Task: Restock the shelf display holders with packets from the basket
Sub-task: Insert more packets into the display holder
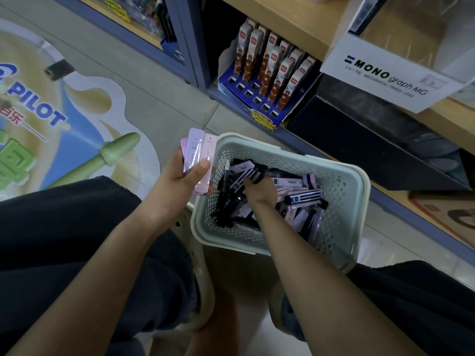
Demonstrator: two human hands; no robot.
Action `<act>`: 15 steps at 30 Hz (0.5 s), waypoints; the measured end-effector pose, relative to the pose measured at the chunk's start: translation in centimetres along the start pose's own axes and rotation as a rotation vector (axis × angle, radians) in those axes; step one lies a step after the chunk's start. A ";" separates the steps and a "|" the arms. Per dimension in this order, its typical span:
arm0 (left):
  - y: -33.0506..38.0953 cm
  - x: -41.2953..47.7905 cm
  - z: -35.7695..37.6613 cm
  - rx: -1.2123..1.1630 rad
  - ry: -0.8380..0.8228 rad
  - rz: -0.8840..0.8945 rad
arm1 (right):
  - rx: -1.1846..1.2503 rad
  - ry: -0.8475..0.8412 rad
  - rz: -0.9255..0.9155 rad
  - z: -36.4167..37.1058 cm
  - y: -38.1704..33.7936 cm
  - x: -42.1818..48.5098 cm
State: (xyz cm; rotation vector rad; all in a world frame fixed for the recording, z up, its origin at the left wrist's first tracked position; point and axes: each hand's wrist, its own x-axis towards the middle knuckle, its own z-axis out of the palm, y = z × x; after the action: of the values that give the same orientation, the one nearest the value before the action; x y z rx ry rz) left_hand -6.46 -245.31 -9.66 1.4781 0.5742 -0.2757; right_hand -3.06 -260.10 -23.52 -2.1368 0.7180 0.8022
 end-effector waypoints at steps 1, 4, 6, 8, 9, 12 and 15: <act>-0.1 0.0 -0.1 0.009 0.009 -0.009 | -0.028 -0.005 -0.015 -0.3 0.2 0.0; -0.1 -0.2 0.0 0.045 0.014 -0.047 | -0.008 -0.091 -0.076 -1.6 0.3 -0.3; 0.1 -0.6 0.3 0.054 0.024 -0.072 | 0.052 -0.167 -0.077 -2.6 0.2 -0.8; 0.2 -1.0 0.6 0.067 0.052 -0.097 | 0.053 -0.240 -0.053 -3.5 0.1 -1.4; 0.3 -1.3 0.7 0.072 0.068 -0.106 | 0.034 -0.270 -0.046 -4.0 0.1 -1.7; 0.3 -2.0 1.0 0.048 0.131 -0.131 | 0.012 -0.343 -0.085 -5.8 -0.3 -3.0; 0.7 -3.1 1.5 0.002 0.169 -0.163 | 0.036 -0.405 -0.193 -7.7 -1.2 -5.2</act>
State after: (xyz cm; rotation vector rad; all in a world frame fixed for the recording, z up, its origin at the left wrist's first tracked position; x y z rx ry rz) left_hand -8.39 -247.23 -7.49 1.4675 0.8325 -0.2801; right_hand -3.19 -264.16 -15.07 -1.8919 0.3075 1.0626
